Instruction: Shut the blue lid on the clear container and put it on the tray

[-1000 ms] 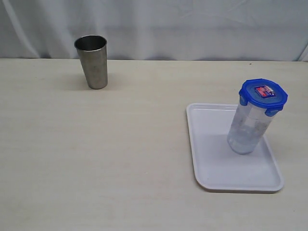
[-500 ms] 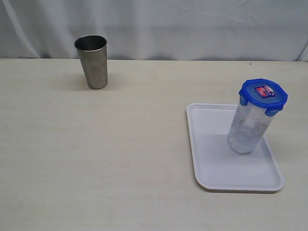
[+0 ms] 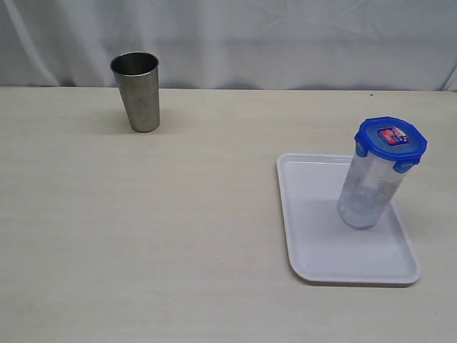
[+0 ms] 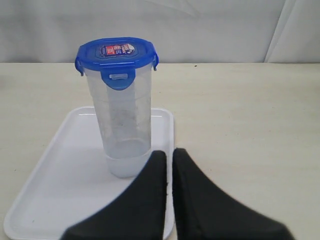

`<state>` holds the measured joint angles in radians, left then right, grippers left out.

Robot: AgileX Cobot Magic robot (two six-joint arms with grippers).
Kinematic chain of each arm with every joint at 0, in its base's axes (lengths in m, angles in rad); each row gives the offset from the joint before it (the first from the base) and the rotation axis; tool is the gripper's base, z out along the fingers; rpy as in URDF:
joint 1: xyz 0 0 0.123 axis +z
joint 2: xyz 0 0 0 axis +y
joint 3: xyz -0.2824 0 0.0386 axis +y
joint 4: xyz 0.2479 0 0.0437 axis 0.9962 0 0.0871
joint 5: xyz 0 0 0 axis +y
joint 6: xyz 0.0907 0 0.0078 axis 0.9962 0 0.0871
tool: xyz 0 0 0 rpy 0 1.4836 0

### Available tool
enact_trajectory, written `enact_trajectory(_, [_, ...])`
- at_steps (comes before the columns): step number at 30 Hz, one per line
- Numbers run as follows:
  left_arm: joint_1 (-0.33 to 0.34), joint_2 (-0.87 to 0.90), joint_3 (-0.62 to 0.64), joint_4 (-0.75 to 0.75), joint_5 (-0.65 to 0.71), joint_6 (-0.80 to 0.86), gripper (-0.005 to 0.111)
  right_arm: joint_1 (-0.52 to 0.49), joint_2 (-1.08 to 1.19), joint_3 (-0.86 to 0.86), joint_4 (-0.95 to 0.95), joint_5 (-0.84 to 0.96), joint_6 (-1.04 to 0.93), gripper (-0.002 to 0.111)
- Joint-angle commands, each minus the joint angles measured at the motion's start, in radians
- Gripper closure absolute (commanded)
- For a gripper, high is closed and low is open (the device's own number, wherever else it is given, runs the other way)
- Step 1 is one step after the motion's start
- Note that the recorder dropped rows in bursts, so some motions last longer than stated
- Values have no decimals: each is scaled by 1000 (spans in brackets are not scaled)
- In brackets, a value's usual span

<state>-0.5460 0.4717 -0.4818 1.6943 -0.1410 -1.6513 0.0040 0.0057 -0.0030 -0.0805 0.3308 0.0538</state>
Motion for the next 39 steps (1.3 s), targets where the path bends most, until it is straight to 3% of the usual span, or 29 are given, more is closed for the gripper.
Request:
enact_trajectory(1, [-1, -1, 2, -1, 5, -3, 107, -4, -6, 3, -2, 4, 5, 104])
enact_trajectory(9, [-1, -1, 2, -59, 22, -3, 107, -4, -6, 3, -2, 4, 5, 104])
enact_trajectory(13, [-1, -1, 2, -498, 24, -3, 107, -4, -6, 3, -2, 4, 5, 104])
enact_trajectory(19, [-1, -1, 2, -1354, 29, -3, 107, -4, -6, 3, -2, 4, 5, 104])
enact_trajectory(21, [-1, -1, 2, -1577, 29, -3, 107, -4, -6, 3, -2, 4, 5, 104])
enact_trajectory(24, [-1, -8, 2, -1707, 31, -3, 107, -4, -6, 3, -2, 4, 5, 104])
enact_trajectory(27, [3, -45, 2, -1707, 33, -3, 107, -4, -6, 3, -2, 4, 5, 104])
enact_trajectory(31, [99, -135, 2, -1714, 34, -3, 107, -4, -6, 3, -2, 4, 5, 104])
enact_trajectory(35, [363, -271, 2, -1791, 34, -3, 107, -4, -6, 3, -2, 4, 5, 104])
enact_trajectory(37, [457, -357, 2, -1900, 31, -3, 107, -4, -6, 3, -2, 4, 5, 104])
enact_trajectory(39, [517, -430, 2, -1885, 23, -3, 107, -4, -6, 3, -2, 4, 5, 104])
